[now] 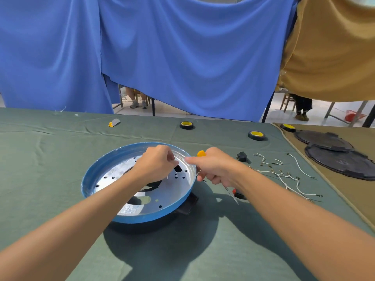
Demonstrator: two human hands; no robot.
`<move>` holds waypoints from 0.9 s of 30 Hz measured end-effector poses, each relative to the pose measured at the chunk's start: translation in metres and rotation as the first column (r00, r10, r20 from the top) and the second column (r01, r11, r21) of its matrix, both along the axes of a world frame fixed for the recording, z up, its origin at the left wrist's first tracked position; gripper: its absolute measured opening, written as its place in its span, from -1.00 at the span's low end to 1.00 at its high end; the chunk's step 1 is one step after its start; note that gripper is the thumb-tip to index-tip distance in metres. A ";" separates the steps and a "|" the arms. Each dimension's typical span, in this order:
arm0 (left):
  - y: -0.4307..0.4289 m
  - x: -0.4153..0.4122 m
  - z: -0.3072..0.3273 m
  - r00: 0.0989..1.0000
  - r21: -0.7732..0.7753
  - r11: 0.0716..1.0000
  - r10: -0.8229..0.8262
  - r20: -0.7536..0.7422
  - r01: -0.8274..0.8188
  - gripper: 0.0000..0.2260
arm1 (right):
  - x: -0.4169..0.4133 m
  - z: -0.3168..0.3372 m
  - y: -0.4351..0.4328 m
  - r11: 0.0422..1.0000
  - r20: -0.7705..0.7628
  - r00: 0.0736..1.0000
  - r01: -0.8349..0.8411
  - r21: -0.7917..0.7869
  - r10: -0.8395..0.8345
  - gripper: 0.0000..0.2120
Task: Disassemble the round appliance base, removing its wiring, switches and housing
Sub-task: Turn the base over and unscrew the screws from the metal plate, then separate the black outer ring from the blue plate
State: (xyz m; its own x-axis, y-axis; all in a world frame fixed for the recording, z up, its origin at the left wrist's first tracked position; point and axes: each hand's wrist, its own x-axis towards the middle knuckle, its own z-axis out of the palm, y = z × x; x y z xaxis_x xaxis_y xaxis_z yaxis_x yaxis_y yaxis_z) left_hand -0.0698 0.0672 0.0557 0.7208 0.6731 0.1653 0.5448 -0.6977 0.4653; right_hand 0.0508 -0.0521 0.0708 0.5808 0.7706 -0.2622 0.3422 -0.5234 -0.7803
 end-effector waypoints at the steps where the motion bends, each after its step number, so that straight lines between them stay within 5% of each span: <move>1: -0.001 0.000 0.000 1.000 0.004 1.000 0.000 0.000 0.000 -0.84 | -0.003 0.000 -0.001 1.000 0.020 1.000 -0.019 -0.021 0.019 -0.77; 7: -0.002 0.002 0.001 1.000 0.019 1.000 -0.011 0.000 0.011 -0.83 | -0.013 -0.007 -0.001 0.999 0.054 0.998 -0.031 -0.009 0.031 -0.92; 14: -0.001 0.011 0.032 0.990 0.111 0.985 -0.136 0.028 0.132 -0.76 | 0.015 0.016 -0.005 0.979 0.115 0.987 0.089 0.185 -0.112 -0.86; 21: -0.007 0.040 0.058 0.944 0.457 0.827 -0.307 -0.123 0.329 -0.59 | 0.072 0.033 -0.010 0.918 0.111 0.938 0.290 0.269 -0.329 -0.81; 27: 0.013 0.060 0.009 0.990 0.376 0.916 -0.138 -0.031 0.139 -0.46 | 0.113 0.016 0.001 0.857 0.104 0.868 0.450 0.250 -0.486 -0.81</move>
